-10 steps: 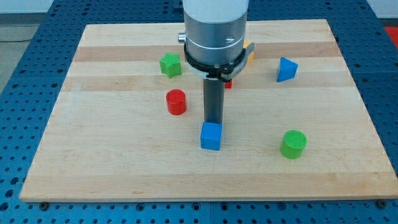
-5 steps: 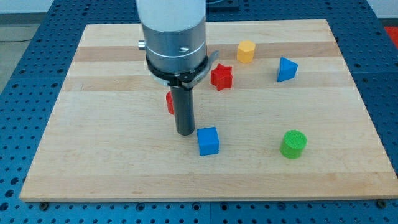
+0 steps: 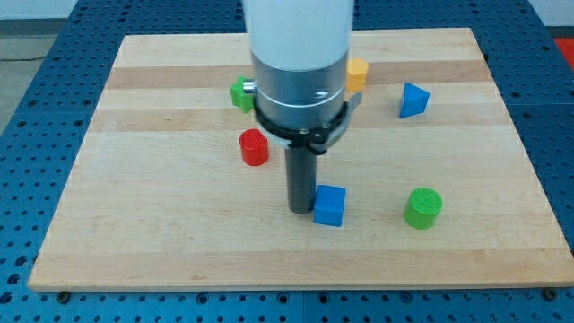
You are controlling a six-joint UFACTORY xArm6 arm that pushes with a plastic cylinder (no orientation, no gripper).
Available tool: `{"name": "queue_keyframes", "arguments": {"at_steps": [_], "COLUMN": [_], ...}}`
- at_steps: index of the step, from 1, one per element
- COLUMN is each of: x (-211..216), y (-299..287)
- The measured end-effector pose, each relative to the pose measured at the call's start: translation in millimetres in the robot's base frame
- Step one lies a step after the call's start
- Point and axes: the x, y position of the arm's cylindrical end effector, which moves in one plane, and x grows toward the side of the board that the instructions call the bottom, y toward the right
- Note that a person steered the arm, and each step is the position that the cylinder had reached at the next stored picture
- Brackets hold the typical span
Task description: Move the blue cube to the left of the green circle
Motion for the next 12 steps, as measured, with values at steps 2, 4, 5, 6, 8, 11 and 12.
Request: {"name": "queue_keyframes", "arguments": {"at_steps": [2,4,5,6,8,11,12], "x": [0,0,0,0,9,17,17], "y": [5,12,29,33,30,31,34]}}
